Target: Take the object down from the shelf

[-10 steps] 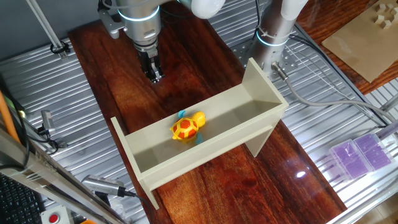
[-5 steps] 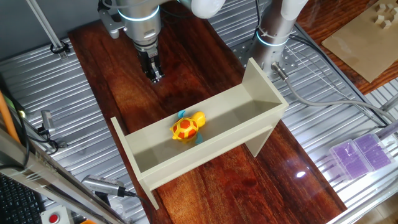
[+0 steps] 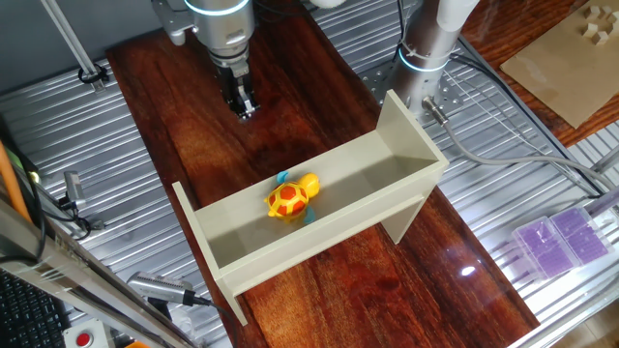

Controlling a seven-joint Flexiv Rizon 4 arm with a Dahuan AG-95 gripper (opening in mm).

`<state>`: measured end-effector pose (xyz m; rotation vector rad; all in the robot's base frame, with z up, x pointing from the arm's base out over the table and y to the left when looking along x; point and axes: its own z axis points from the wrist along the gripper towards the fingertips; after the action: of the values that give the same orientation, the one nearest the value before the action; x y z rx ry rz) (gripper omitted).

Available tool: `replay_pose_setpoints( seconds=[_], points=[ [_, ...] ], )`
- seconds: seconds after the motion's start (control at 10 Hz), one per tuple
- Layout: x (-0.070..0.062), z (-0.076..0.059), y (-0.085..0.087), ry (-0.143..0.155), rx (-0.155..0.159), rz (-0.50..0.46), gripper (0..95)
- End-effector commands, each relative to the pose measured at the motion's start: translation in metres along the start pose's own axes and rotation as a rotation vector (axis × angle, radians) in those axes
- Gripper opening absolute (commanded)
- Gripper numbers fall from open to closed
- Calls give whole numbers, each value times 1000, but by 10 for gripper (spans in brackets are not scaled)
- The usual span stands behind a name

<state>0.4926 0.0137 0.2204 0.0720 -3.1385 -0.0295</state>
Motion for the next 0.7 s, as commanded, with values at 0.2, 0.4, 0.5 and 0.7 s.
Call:
replay_pose_setpoints(
  seconds=[0.2,0.4,0.5,0.7],
  points=[
    [-1,-1,0,-8,-5,-35,0],
    [-1,-1,0,-10,-10,-71,0],
    [-1,-1,0,-11,-9,-88,0],
    [-1,-1,0,-4,-8,-138,0]
  ],
)
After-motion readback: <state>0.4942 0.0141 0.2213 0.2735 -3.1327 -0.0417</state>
